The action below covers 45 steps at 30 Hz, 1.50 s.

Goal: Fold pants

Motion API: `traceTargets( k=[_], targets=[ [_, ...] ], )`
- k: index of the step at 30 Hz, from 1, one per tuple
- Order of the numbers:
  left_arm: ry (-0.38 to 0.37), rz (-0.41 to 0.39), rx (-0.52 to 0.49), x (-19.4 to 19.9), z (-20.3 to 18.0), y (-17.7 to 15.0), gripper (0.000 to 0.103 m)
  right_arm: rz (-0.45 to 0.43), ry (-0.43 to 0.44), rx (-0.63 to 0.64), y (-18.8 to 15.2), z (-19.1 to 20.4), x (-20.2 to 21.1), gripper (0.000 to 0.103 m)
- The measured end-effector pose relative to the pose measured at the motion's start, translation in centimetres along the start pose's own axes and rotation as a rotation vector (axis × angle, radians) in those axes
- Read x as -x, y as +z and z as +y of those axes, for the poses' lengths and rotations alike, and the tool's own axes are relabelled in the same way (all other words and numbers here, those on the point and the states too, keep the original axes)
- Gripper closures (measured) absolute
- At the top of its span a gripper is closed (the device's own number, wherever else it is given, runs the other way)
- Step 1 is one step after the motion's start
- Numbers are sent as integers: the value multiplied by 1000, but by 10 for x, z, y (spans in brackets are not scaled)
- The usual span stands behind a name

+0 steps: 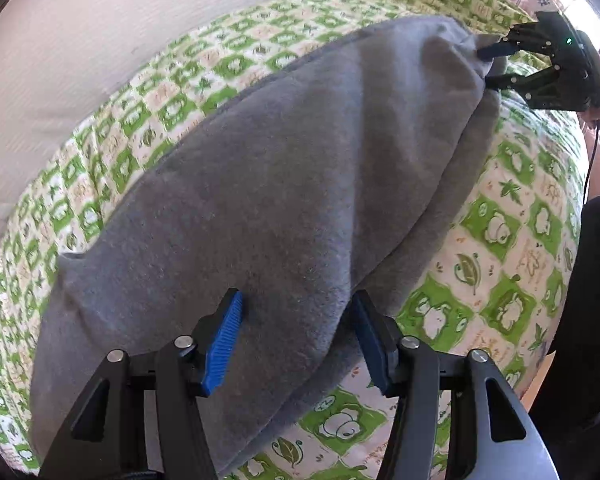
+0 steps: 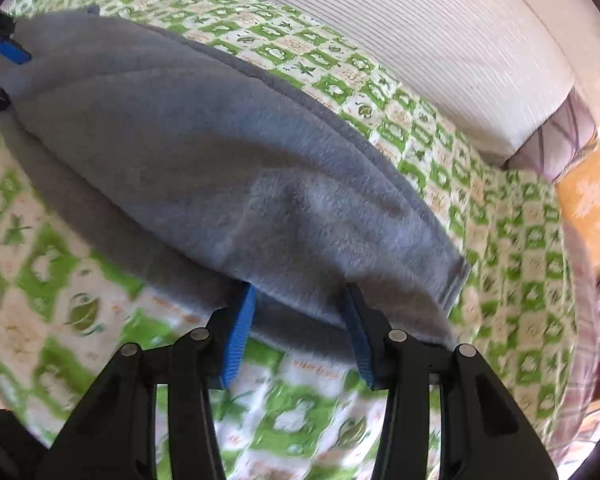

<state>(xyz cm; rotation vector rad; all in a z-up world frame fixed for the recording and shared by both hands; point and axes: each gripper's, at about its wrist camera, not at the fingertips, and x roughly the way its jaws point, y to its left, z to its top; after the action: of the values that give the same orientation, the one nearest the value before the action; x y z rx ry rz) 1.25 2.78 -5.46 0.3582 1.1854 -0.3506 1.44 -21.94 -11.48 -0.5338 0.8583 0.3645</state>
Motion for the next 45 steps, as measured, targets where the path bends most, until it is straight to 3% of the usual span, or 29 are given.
traceTargets(
  k=[1,2,3,6,10,15,17,19,21,23,26,34,45],
  targets=[
    [-9,6,2,-2,1,0,73,-10,19,-16,-1,-4,-2,62],
    [-19,10,8,-3,3,-1,80,-19,40,-36,0,-8,-2,84],
    [-27,9,14,-2,5,-1,87,-28,55,-61,1,-12,-1,99],
    [-37,-6,3,8,8,-2,93,-90,110,-127,-6,-26,17,100],
    [-57,-16,-14,16,8,-7,94,-127,164,-166,-18,-30,39,100],
    [-61,35,-21,-1,4,-16,92,-40,207,-233,-38,-27,7,100],
    [-64,35,-17,7,4,-15,82,-55,225,-284,-41,-30,6,95],
    [-86,18,-14,18,3,-12,61,-73,232,-319,-41,-34,14,88],
    [-86,-5,-18,30,3,-7,54,-114,231,-360,-44,-39,27,71],
    [-99,-23,-19,38,1,2,54,-150,243,-408,-53,-42,38,64],
    [-138,-50,-18,43,-9,20,54,-186,275,-520,-68,-52,47,64],
    [-151,-81,-51,32,-42,68,54,-222,369,-801,-106,-71,45,64],
    [-298,-67,15,0,-81,135,52,-303,538,-1186,-143,-101,21,64]
  ],
)
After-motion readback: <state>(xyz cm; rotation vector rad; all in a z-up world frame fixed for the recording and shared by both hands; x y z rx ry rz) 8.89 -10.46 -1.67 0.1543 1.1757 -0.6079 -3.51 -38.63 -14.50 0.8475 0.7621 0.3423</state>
